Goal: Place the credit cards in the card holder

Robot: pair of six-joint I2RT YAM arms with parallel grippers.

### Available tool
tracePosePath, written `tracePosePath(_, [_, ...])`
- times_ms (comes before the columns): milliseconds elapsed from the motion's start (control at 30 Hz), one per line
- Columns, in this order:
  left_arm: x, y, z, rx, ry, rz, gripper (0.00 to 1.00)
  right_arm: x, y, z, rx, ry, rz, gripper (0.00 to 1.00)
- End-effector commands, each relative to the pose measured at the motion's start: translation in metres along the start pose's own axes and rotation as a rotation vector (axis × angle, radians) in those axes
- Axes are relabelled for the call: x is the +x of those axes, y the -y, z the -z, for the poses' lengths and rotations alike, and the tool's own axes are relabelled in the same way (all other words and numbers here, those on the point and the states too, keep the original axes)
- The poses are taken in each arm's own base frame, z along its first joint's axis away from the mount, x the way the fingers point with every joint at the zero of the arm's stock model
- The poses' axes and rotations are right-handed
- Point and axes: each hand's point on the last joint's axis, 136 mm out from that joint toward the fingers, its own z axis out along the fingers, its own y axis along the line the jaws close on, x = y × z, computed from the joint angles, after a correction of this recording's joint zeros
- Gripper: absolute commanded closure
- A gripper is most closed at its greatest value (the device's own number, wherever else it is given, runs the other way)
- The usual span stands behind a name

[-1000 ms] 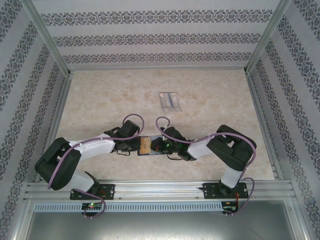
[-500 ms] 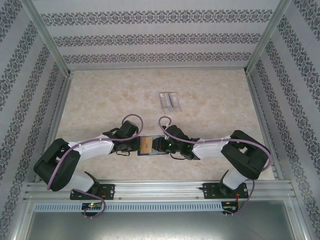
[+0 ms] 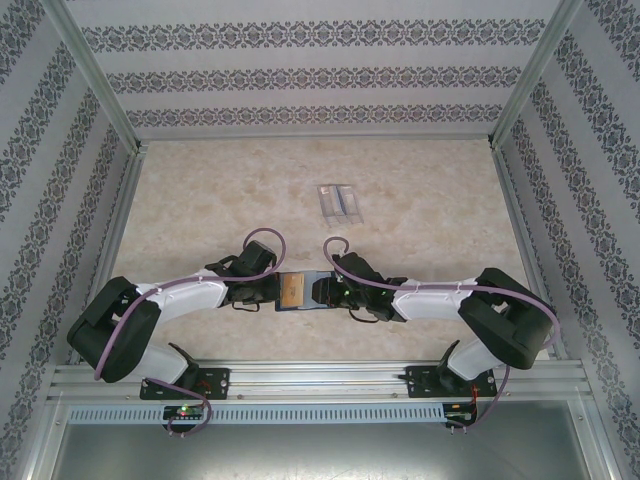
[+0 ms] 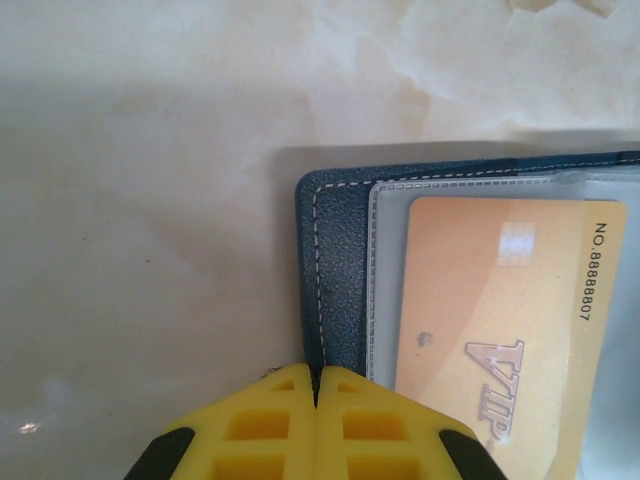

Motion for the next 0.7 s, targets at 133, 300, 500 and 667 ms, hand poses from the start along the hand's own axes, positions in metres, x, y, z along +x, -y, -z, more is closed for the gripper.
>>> tracePosePath(133, [0.016,-0.023,-0.01,-0.065,-0.051,0.028,0.99,0.001,-0.007,-0.008,0.003,-0.019,0.029,0.63])
tracePosePath(300, [0.017,-0.025,-0.011,-0.067,-0.055,0.03,0.99,0.002,-0.013,-0.015,-0.018,-0.037,0.026,0.72])
tracePosePath(500, [0.016,-0.025,-0.011,-0.066,-0.052,0.034,0.97,-0.002,-0.018,-0.011,-0.031,-0.025,0.039,0.96])
tracePosePath(667, [0.015,-0.025,-0.01,-0.059,-0.048,0.039,0.97,-0.007,-0.019,-0.003,-0.038,-0.011,0.033,1.0])
